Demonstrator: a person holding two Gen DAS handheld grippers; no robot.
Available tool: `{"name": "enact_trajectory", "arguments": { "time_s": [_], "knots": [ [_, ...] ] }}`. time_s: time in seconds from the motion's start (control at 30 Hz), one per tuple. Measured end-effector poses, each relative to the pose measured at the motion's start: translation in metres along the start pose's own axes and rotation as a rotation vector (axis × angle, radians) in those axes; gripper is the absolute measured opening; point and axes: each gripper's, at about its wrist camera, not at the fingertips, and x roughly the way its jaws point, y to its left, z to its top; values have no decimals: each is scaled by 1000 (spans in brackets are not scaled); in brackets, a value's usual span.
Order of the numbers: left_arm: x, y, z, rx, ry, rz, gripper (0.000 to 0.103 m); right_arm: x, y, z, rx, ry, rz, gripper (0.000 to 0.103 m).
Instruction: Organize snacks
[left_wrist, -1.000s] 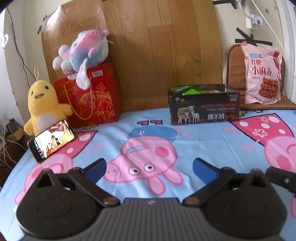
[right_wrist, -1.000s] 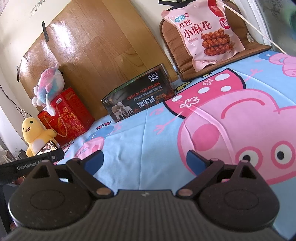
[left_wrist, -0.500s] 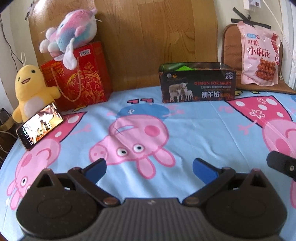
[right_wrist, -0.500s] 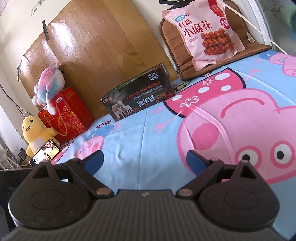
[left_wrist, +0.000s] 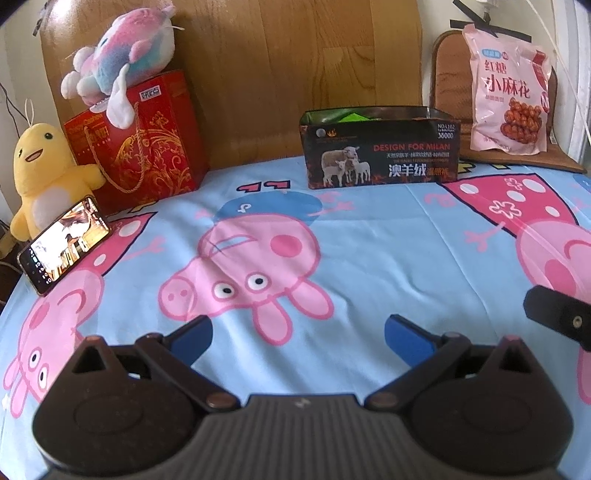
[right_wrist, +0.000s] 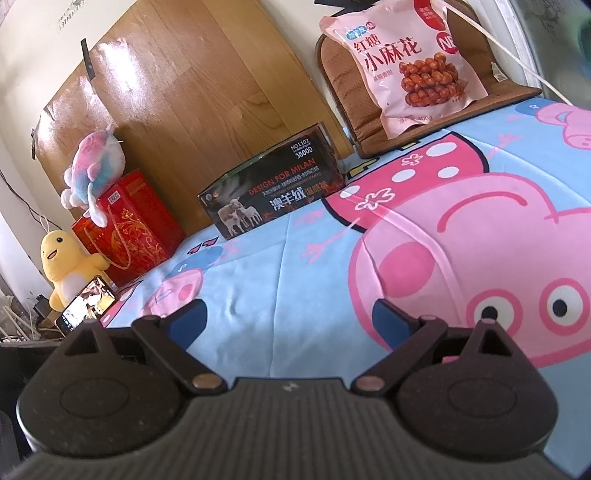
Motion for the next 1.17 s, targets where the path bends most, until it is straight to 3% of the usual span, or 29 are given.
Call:
{"name": "enact_trajectory", "arguments": {
  "time_s": [0.97, 1.17],
  "knots": [
    [9, -8, -7, 8, 62, -58, 103, 1, 1, -2, -16, -3, -6, 98],
    [6, -8, -8, 9, 50, -100, 103, 1, 1, -3, -18, -5, -8, 98]
  ]
}}
